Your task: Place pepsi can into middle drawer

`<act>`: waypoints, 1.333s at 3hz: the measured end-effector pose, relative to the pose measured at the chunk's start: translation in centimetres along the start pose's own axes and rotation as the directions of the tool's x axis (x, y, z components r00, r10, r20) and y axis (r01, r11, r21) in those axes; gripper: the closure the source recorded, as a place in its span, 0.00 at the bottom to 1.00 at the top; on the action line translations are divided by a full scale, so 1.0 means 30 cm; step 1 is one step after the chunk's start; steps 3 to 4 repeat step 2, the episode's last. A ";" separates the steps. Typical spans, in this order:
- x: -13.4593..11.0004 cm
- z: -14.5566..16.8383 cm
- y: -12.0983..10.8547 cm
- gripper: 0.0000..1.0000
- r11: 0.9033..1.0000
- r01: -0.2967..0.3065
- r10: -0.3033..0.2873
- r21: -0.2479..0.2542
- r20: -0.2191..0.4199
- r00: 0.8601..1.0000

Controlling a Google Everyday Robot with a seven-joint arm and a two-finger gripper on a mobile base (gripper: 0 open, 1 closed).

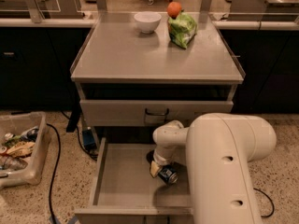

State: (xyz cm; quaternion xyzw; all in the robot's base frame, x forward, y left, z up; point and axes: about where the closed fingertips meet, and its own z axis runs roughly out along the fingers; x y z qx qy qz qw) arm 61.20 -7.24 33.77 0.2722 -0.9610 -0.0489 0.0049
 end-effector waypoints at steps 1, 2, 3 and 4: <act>0.000 0.000 0.000 0.00 1.000 0.000 0.000 0.000 0.000 1.000; 0.000 0.000 0.000 0.00 1.000 0.000 0.000 0.000 0.000 1.000; 0.000 0.000 0.000 0.00 1.000 0.000 0.000 0.000 0.000 1.000; 0.000 0.000 0.000 0.00 1.000 0.000 0.000 0.000 0.000 1.000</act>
Offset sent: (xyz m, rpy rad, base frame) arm 0.0000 0.0000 0.0000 0.0000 0.0000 0.0000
